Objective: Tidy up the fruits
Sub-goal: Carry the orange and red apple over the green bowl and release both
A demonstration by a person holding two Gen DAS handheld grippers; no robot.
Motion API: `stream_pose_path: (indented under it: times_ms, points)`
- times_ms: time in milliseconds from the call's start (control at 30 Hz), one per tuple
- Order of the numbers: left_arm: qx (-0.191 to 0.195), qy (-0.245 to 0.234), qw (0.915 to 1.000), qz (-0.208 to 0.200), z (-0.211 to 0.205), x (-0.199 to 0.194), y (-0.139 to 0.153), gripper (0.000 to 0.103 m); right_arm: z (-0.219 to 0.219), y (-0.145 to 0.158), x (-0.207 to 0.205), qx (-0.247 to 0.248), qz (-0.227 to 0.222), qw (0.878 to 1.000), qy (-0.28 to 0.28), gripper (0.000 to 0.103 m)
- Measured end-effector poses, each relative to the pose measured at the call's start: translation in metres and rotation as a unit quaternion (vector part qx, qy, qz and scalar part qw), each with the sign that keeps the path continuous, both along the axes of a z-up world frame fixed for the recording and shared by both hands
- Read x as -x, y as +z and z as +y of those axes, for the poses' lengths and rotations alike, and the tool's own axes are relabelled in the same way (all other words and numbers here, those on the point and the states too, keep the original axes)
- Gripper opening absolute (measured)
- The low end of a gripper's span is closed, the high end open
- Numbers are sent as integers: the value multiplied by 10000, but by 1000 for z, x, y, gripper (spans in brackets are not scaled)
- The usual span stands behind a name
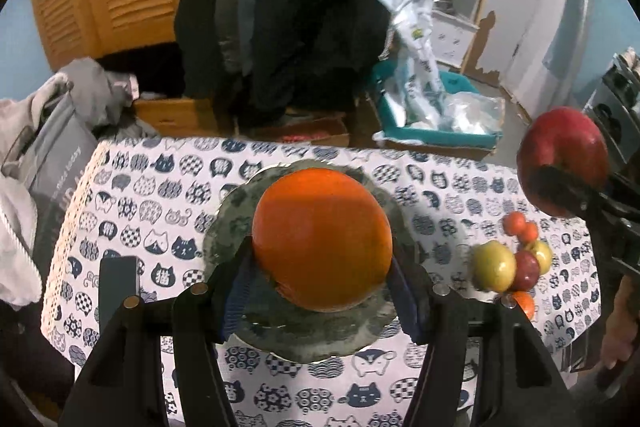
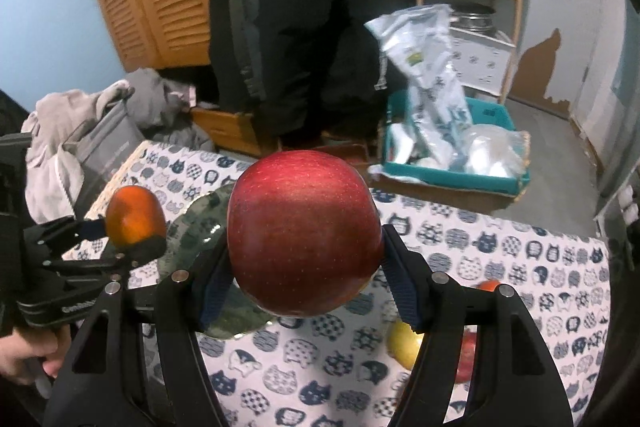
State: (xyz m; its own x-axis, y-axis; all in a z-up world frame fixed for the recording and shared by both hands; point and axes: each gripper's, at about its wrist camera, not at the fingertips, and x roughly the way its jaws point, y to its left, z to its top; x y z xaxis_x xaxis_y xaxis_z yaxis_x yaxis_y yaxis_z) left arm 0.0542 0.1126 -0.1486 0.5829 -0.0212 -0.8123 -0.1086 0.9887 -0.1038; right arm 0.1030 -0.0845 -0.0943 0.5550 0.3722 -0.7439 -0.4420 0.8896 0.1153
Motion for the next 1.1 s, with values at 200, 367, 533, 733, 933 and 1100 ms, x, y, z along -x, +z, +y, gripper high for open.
stream_pose_path:
  times_ms: [200,367,533,733,933,1100]
  points:
    - [19,184,9993,318,20,-8,-28,63,34,-25,-14,15,290,9994,206,69]
    - [48,280,9978,599,34,-16,-53,63,61,-55,-21,177,525,9976,411,69]
    - [170,368,9949,918,43,-24,-79,63,77,-80,-28,367,750,9953,488,69]
    - [197,352,9909,1284,45,-32,-110,63,85,-96,-36,420,931,9936,480,69]
    - [310,338,9860,1600,47,-36,-131,64,86,-108,-39,473,1047,9924,443,69]
    - [361,303,9822,1819,44,-39,-143,64,82,-112,-40,485,1103,9918,427,69]
